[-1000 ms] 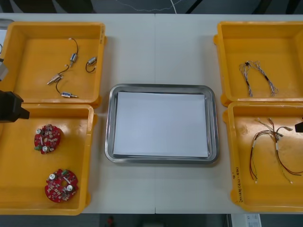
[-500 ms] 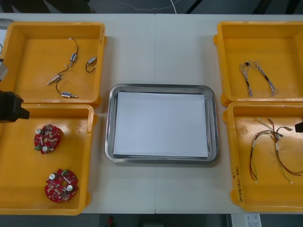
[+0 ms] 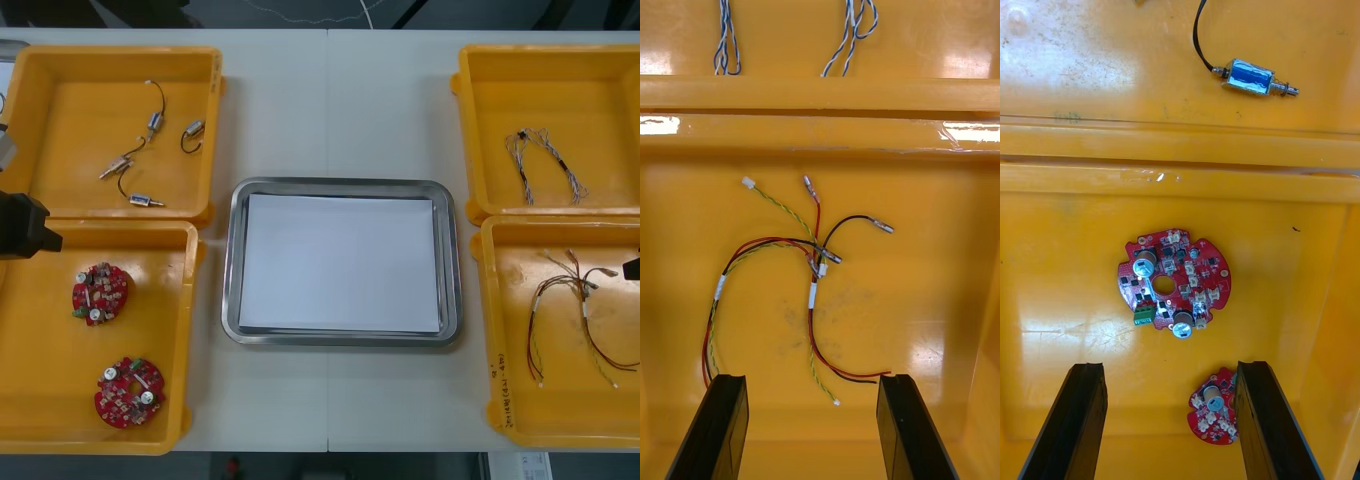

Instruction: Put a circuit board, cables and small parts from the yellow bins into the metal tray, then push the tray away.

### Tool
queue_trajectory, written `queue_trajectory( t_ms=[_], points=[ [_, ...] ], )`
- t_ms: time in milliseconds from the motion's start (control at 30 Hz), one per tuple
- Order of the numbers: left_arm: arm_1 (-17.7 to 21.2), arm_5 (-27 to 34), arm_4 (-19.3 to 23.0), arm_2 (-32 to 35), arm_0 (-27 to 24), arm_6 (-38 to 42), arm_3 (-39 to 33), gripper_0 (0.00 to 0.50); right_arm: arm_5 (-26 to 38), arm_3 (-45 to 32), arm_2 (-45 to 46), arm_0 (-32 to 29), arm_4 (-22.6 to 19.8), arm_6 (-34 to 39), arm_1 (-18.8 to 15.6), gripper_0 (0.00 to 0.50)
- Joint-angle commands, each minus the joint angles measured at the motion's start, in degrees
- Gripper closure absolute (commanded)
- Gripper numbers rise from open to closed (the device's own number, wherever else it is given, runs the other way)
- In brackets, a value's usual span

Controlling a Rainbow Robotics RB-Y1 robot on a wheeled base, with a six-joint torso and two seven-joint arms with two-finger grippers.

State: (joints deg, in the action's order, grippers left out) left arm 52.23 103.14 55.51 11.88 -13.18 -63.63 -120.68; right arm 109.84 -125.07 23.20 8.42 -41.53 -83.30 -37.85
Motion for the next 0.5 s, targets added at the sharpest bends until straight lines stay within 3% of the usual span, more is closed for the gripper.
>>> queue_trajectory(
  t_ms=[33,500],
  points=[
    [2.7,-0.5,-0.1,1.7,1.0,-3.5,-1.7,0.0,0.2,-0.5,1.7,-0.9,-0.4,0.9,-1.9,0.0],
    [2.7,-0.5,-0.1,1.7,1.0,-3.5,-1.7,0.0,0.2,-0.5,1.7,-0.9,-0.4,0.9,-1.9,0.0]
  ],
)
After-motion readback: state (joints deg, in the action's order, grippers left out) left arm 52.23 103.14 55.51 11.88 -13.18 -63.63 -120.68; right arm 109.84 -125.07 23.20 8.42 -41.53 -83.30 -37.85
